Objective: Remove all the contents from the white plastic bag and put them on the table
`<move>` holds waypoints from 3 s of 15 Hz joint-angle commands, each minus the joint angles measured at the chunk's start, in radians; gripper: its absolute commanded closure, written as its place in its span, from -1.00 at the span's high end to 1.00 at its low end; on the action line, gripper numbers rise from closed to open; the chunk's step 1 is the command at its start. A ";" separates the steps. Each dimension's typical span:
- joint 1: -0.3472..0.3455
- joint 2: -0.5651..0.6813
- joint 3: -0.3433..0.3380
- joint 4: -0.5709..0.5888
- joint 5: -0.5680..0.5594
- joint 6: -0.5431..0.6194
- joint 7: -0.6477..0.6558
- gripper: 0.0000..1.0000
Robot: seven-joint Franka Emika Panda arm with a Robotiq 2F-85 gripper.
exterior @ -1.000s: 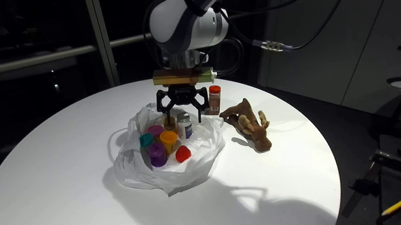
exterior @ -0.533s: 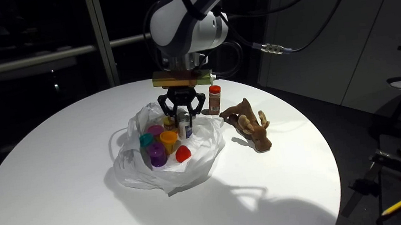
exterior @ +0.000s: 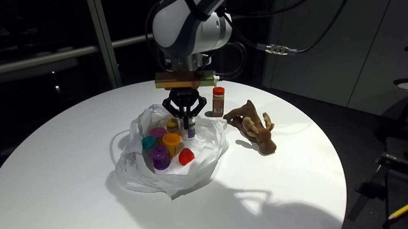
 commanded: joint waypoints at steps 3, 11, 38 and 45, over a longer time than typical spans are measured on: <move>0.026 -0.005 -0.014 0.009 -0.026 -0.023 -0.020 -0.04; 0.036 0.014 -0.040 0.035 -0.042 0.004 0.008 1.00; 0.078 -0.274 -0.094 -0.045 -0.166 -0.005 0.024 -0.61; 0.023 -0.214 -0.074 0.001 -0.158 -0.019 -0.038 -0.61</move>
